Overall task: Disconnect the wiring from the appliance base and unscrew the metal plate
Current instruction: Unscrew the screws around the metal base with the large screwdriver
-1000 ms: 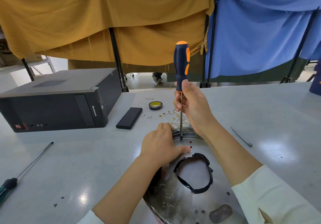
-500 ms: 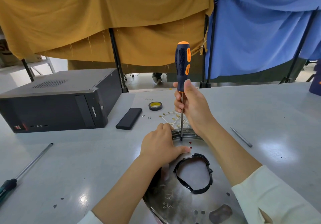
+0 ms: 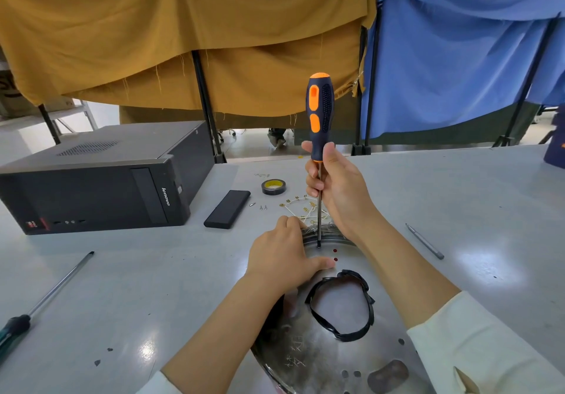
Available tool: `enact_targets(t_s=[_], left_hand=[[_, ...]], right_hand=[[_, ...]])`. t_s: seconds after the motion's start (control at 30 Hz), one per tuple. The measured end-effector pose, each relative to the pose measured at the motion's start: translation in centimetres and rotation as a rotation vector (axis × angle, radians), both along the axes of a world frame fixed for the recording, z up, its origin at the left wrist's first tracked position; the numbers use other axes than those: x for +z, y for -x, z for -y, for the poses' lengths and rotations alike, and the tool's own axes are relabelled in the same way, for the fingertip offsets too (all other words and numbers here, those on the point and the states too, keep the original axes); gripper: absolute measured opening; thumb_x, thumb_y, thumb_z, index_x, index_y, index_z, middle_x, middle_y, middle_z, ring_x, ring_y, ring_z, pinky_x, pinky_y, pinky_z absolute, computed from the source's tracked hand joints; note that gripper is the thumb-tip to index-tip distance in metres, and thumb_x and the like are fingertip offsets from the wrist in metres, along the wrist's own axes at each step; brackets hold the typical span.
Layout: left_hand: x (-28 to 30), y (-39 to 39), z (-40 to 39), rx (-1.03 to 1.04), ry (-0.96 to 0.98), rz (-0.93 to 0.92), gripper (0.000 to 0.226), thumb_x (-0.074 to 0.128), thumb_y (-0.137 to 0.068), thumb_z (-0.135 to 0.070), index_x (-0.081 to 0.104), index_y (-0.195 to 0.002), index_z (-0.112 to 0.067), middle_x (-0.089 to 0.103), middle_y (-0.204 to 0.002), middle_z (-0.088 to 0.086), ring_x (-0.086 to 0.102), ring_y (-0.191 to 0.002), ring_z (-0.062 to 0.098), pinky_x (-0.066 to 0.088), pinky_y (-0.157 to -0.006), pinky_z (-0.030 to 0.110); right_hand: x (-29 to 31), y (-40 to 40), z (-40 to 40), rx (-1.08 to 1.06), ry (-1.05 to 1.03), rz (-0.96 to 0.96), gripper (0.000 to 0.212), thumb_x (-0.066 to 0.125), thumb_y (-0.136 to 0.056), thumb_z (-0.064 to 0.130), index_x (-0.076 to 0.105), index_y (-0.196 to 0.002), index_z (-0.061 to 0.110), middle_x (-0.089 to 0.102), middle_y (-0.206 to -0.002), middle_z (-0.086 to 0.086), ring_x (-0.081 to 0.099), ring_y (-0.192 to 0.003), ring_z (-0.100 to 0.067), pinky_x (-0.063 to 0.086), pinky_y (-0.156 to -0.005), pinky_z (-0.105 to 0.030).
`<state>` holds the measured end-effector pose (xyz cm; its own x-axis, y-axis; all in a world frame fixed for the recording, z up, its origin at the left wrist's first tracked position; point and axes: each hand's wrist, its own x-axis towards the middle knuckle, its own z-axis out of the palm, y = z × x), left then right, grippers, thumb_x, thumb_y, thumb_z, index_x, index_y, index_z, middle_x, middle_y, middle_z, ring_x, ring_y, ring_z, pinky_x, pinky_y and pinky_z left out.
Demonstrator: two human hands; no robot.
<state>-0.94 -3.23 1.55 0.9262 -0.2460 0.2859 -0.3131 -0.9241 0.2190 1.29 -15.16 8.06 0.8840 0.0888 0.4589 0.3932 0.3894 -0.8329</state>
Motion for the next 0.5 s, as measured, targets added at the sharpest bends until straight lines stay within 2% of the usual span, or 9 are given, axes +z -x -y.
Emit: enact_targets(t_s=[0.07, 0.2, 0.3, 0.4, 0.5], left_hand=[[0.04, 0.04, 0.02, 0.001, -0.002, -0.002, 0.081, 0.057, -0.065, -0.078, 0.043, -0.12, -0.021, 0.047, -0.12, -0.006, 0.056, -0.104, 0.022, 0.033, -0.072, 0.028], [0.11, 0.12, 0.02, -0.002, 0.0, -0.004, 0.08, 0.057, -0.065, -0.078, 0.043, -0.119, -0.02, 0.047, -0.119, -0.006, 0.056, -0.103, 0.022, 0.034, -0.071, 0.028], [0.1, 0.11, 0.02, -0.003, 0.002, -0.005, 0.08, 0.056, -0.065, -0.078, 0.042, -0.12, -0.021, 0.047, -0.119, -0.007, 0.056, -0.103, 0.022, 0.034, -0.071, 0.028], [0.07, 0.09, 0.04, -0.002, 0.002, -0.008, 0.081, 0.056, -0.065, -0.078, 0.043, -0.12, -0.022, 0.047, -0.12, -0.007, 0.056, -0.104, 0.021, 0.033, -0.072, 0.028], [0.01, 0.05, 0.03, 0.001, 0.007, -0.013, 0.081, 0.057, -0.064, -0.079, 0.043, -0.12, -0.022, 0.047, -0.119, -0.007, 0.056, -0.104, 0.021, 0.033, -0.071, 0.027]], right_hand=[[0.0, -0.07, 0.02, 0.002, -0.012, 0.004, 0.034, 0.042, -0.093, 0.044, 0.05, -0.108, 0.014, 0.046, -0.061, 0.009, 0.031, -0.05, -0.006, 0.03, -0.05, -0.021], [-0.07, -0.1, 0.15, -0.099, -0.01, -0.01, 0.029, 0.059, -0.09, 0.034, 0.042, -0.105, 0.017, 0.043, -0.056, 0.011, 0.034, -0.05, -0.007, 0.033, -0.05, -0.021], [-0.2, -0.2, 0.18, -0.074, -0.014, 0.009, 0.022, 0.047, -0.096, 0.034, 0.046, -0.102, 0.013, 0.046, -0.059, 0.009, 0.036, -0.052, -0.007, 0.033, -0.052, -0.022], [-0.09, -0.14, 0.04, -0.028, -0.004, -0.007, 0.042, 0.034, -0.1, 0.038, 0.051, -0.114, 0.003, 0.049, -0.063, 0.008, 0.036, -0.053, -0.007, 0.031, -0.053, -0.023], [0.07, -0.01, -0.09, 0.005, -0.033, -0.005, 0.042, 0.036, -0.097, 0.044, 0.049, -0.114, 0.007, 0.047, -0.062, 0.007, 0.032, -0.052, -0.007, 0.028, -0.052, -0.024]])
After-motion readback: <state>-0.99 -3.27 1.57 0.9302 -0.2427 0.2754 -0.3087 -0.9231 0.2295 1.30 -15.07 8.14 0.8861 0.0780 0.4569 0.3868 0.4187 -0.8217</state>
